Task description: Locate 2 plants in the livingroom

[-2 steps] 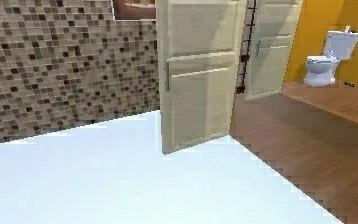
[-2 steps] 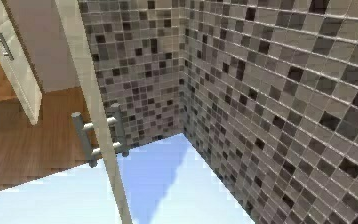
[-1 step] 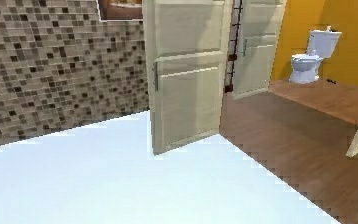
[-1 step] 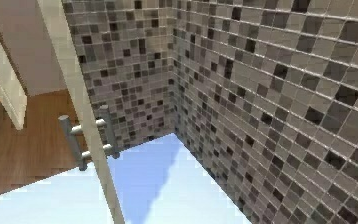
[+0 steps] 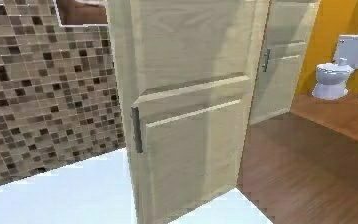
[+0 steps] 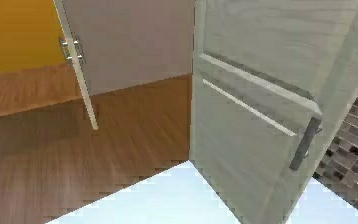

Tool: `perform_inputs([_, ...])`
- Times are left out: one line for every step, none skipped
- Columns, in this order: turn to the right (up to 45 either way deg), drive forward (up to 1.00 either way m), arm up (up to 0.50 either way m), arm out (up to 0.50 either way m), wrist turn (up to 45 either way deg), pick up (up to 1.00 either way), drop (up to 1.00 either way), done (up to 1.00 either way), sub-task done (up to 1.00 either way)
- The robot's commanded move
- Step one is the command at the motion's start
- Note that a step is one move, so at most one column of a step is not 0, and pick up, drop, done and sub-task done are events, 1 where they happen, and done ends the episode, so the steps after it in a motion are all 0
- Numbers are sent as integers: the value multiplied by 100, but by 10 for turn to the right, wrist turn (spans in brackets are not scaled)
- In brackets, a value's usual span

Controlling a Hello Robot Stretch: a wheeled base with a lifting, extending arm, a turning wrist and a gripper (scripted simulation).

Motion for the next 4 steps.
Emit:
perform_inputs([420,0,0,0,0,0,0,0,0])
perform_inputs([0,100,0,0,0,0,0,0,0])
perform_inputs([30,0,0,0,0,0,0,0,0])
perform_inputs([0,100,0,0,0,0,0,0,0])
